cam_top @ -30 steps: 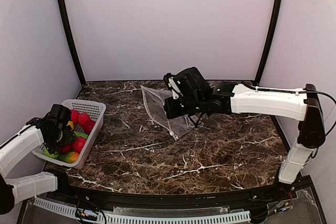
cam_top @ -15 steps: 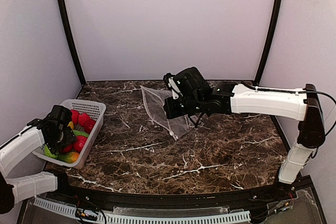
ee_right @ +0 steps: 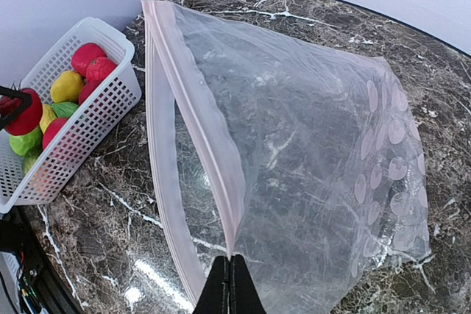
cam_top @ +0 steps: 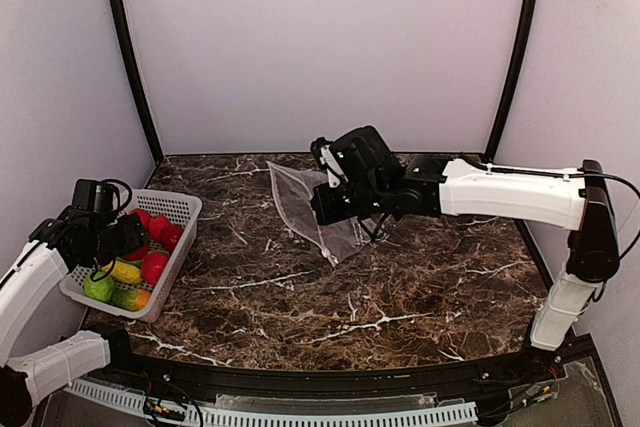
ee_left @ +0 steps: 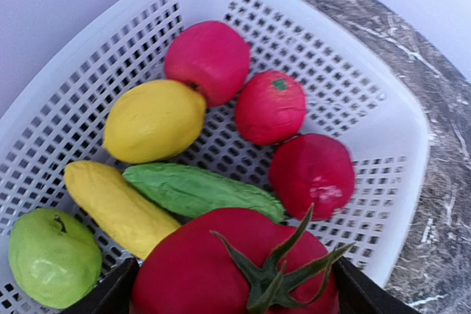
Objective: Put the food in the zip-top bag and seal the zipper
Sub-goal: Pick up the fake fruit from the bin, then place the fake fruit in the zipper food storage bag.
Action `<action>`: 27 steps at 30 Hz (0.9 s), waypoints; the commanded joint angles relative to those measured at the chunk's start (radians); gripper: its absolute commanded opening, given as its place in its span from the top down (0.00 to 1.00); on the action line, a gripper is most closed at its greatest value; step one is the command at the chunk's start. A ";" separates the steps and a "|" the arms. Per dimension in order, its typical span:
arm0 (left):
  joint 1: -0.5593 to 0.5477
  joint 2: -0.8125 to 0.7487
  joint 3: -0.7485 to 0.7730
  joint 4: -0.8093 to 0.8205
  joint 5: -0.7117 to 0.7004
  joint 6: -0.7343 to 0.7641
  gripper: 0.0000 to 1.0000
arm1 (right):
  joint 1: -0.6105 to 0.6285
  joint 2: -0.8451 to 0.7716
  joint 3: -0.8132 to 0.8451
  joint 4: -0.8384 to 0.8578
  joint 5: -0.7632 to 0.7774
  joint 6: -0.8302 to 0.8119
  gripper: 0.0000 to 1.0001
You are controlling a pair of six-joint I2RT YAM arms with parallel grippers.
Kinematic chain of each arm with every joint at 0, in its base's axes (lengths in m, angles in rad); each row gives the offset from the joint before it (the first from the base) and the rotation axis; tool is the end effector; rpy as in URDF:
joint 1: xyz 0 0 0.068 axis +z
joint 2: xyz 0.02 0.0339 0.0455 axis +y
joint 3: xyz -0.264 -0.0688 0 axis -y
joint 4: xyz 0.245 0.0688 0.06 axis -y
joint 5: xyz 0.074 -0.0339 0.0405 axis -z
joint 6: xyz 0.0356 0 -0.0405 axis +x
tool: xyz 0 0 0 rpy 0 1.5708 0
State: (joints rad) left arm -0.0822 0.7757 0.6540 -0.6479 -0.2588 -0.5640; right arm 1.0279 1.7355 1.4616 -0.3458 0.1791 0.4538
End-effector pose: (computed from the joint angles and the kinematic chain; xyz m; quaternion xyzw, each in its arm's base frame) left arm 0.1601 -0.0040 0.2527 -0.2667 0.8748 -0.0101 0.4044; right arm 0.2142 0.3428 0.3021 -0.2114 0.8608 0.2491 0.3901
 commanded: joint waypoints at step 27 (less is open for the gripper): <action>-0.551 0.335 0.244 0.828 0.665 -0.064 0.42 | -0.014 -0.047 0.053 0.015 -0.197 -0.052 1.00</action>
State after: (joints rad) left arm -0.5968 1.0698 0.8761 0.0353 0.3939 -0.5858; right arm 1.0206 1.7279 1.4887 -0.3454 0.0326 0.4183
